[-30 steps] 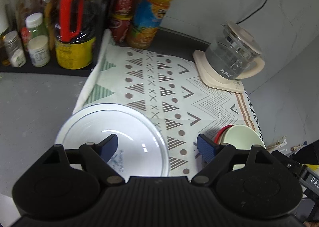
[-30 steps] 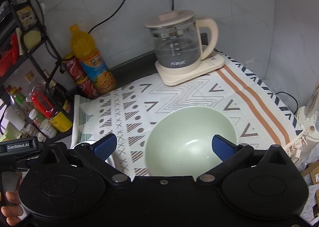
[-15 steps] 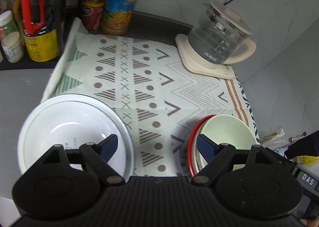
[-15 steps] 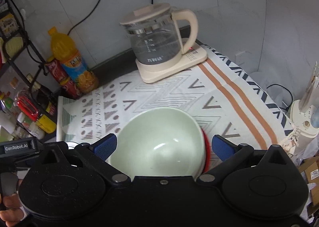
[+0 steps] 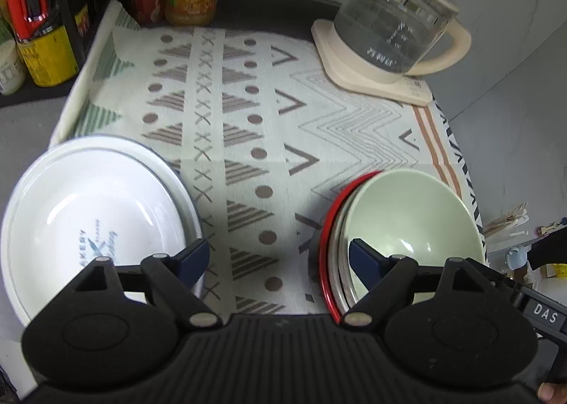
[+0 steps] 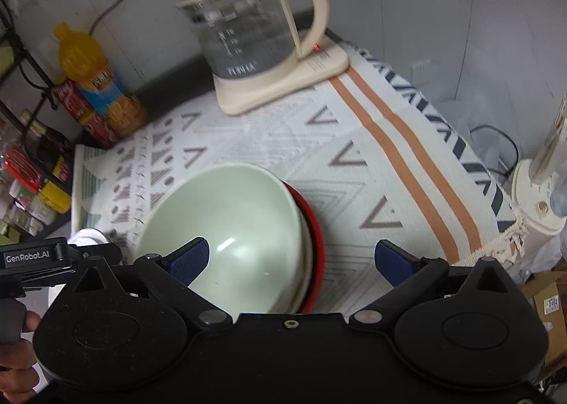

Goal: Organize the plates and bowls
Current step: 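Close both grippers on the rim of the bowl stack, then lift the bowl stack with both grippers and carry it over the plate stack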

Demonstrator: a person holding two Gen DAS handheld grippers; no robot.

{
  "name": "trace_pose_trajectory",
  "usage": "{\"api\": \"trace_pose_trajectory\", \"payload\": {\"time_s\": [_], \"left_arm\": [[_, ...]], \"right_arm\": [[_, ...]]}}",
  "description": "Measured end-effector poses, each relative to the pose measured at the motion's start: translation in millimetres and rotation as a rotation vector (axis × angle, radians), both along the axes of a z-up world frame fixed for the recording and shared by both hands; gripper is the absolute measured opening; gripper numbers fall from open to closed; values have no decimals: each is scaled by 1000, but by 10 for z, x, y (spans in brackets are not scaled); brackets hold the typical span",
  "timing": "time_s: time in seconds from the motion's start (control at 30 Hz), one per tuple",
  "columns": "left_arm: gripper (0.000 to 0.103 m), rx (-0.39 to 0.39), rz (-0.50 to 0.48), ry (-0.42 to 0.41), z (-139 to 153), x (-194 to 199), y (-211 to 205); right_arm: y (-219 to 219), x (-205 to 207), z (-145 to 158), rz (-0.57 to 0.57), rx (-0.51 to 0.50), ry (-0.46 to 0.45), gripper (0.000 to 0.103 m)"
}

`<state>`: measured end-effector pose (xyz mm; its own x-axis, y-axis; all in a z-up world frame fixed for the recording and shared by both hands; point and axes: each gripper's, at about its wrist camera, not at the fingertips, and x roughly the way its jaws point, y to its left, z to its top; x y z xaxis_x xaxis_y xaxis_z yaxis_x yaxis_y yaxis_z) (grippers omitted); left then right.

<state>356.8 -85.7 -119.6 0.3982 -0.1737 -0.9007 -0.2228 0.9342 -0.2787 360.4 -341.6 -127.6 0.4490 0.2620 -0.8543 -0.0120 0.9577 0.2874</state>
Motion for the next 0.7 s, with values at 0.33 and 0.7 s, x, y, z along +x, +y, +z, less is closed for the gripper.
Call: {"api": "trace_pose_trajectory", "payload": {"time_s": [0.33,0.7], "left_arm": [[72,-69,40,40,-238,57,-200],[30,-153,134,79,-464,110,-224]], "right_arm": [[-91,167,-293,68,63,95,83],[-63,378,-585,170,84,202,32]]}}
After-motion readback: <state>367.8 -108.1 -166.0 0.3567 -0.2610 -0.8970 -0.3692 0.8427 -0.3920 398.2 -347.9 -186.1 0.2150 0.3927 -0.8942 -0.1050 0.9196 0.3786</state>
